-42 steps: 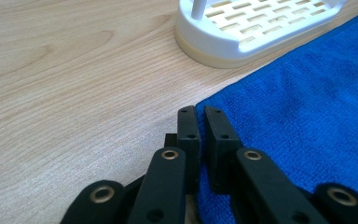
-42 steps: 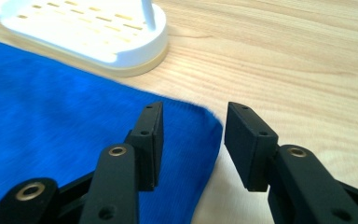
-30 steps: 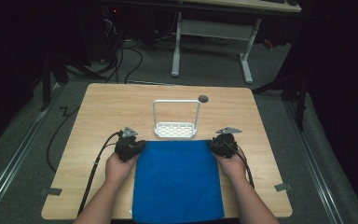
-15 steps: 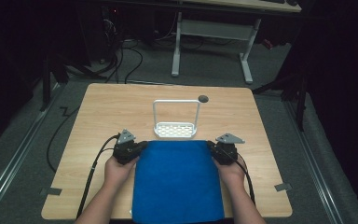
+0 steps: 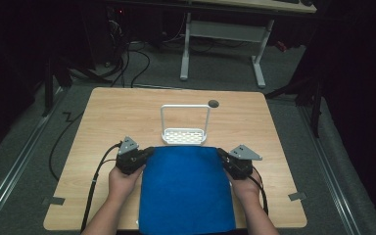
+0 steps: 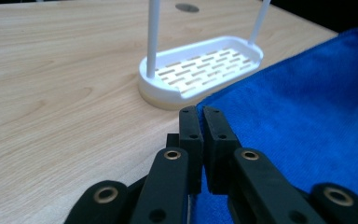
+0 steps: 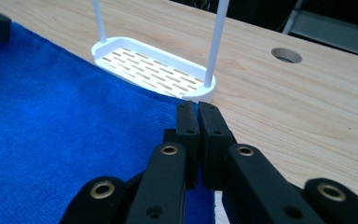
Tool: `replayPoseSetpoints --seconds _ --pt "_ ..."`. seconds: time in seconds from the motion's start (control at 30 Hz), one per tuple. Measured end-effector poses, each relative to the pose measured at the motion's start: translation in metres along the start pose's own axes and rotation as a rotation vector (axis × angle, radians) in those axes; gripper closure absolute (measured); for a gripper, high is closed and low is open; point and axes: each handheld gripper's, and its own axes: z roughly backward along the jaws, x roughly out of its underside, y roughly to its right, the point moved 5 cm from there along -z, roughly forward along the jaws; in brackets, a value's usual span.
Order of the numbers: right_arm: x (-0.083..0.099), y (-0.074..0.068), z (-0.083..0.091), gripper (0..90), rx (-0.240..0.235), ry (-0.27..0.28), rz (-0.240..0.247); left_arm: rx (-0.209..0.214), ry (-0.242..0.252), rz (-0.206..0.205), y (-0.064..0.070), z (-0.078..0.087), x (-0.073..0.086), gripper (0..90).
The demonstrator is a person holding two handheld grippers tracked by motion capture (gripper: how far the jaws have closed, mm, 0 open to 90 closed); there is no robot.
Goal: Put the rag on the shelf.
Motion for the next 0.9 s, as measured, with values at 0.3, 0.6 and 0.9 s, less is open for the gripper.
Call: replayPoseSetpoints --seconds 0.3,0.6,0.9 --pt "-0.019 0.002 0.019 88.4 -0.012 0.098 -0.034 0.008 0.057 0.0 0.007 0.022 -0.013 87.3" --pt "-0.035 -0.003 0.036 88.4 -0.014 0.167 -0.02 0.025 0.138 -0.054 0.028 0.044 -0.038 87.2" --pt "-0.052 -0.003 0.06 88.5 -0.013 0.245 -0.022 0.033 0.215 -0.102 0.045 0.064 -0.058 87.2"
